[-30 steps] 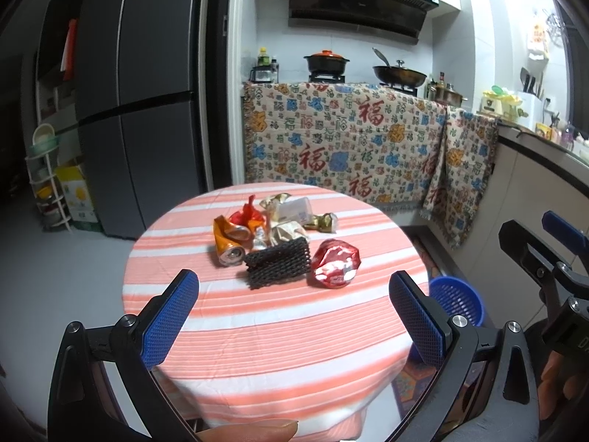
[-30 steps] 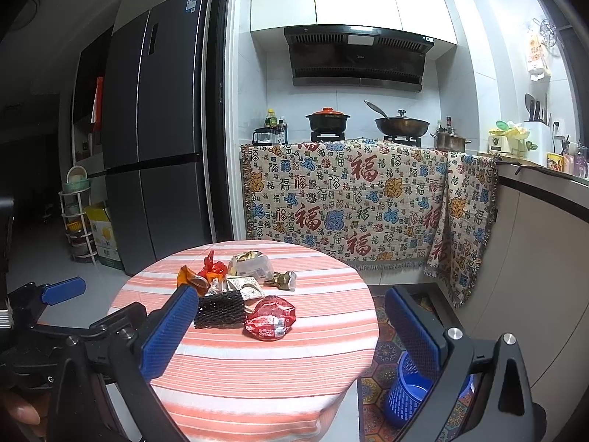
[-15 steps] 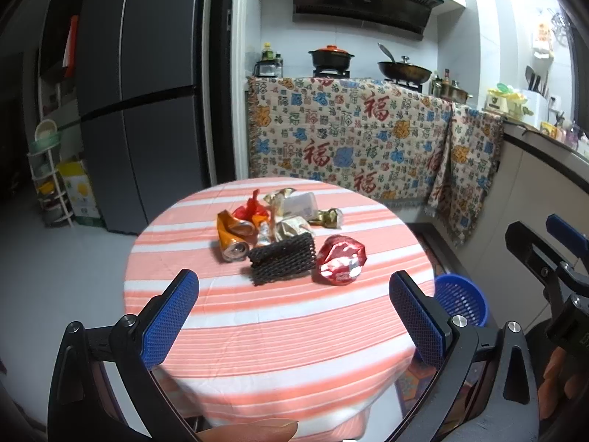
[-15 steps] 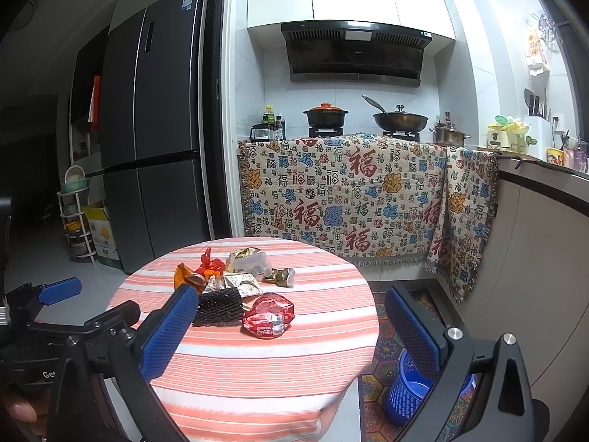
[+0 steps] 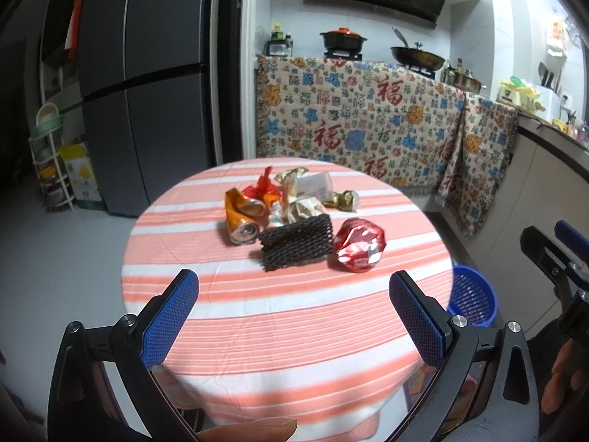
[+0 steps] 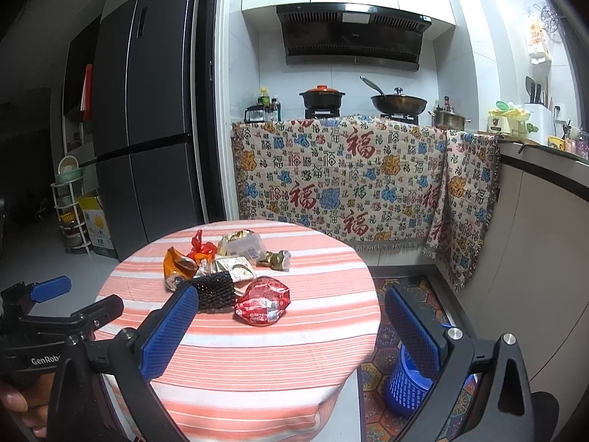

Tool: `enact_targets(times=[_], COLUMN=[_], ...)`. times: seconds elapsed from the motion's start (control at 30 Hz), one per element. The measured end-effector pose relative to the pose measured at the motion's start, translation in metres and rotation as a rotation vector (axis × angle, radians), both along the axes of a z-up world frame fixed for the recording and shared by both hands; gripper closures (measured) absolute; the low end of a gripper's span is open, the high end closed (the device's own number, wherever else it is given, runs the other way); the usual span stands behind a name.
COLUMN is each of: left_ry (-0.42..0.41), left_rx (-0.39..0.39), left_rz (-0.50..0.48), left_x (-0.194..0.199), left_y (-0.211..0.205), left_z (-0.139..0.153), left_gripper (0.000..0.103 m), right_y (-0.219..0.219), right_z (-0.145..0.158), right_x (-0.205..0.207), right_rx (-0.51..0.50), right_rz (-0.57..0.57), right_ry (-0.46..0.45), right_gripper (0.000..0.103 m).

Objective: Collect trash
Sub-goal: 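Grasp the black mesh scrubber with the left tool while the right tool grasps the red Coca-Cola bag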

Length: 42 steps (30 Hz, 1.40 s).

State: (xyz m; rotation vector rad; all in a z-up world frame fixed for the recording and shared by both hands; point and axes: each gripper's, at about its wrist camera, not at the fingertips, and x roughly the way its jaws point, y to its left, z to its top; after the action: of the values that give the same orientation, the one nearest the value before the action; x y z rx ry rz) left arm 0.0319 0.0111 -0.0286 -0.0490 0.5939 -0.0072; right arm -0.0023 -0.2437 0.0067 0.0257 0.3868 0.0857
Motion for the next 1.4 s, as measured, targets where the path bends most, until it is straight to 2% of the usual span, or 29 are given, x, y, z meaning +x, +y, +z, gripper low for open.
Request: enact_targets(times=[0.23, 0.43, 0.63, 0.8, 1.1, 1.2, 1.3, 1.37, 1.4], left_ry=[0.033, 0.051, 0.075, 0.091, 0.115, 0.136, 0.159, 0.174, 0.186], left_rx=[-0.021, 0.028, 0.029, 0.038, 0.161, 0.195, 0.19, 0.186, 0.181], left_rz=[-0.003, -0.058, -0.205, -0.311, -0.459, -0.487, -0.504, -0.512, -0.517], left_x=[0.029, 0.065, 0.108, 0.143, 0.187, 0.19, 0.193, 0.194, 0.196], left_y=[0.014, 0.021, 0.027, 0.02, -0.002, -0.007, -0.009, -0.01, -0.011], left_z=[-0.026, -0.048, -0.07, -0.078, -0.094, -0.1, -0.102, -0.104, -0.105], left_gripper=[0.0, 0.0, 0.0, 0.0, 0.002, 0.014, 0.024, 0.035, 0.046], right_y=[0.002, 0.009, 0.018, 0.032, 0.061, 0.064, 0.06, 0.055, 0.052], right_z=[-0.021, -0.05, -0.09, -0.115, -0.165, -0.174, -0.177, -0.177, -0.177], right_x=[0.022, 0.052, 0.09, 0.124, 0.197, 0.212, 0.225, 0.232, 0.236], right_rx=[-0.004, -0.012, -0.028, -0.088, -0.121, -0.119, -0.095, -0.078, -0.076], right_rz=[-0.006, 0.024, 0.061, 0.115, 0.244, 0.243, 0.219, 0.198, 0.184], right_ry=[0.053, 0.126, 0.221, 0.284, 0.506, 0.544, 0.556, 0.553, 0.553], right_gripper=[0.0, 0.0, 0.0, 0.0, 0.0, 0.0, 0.0, 0.0, 0.0])
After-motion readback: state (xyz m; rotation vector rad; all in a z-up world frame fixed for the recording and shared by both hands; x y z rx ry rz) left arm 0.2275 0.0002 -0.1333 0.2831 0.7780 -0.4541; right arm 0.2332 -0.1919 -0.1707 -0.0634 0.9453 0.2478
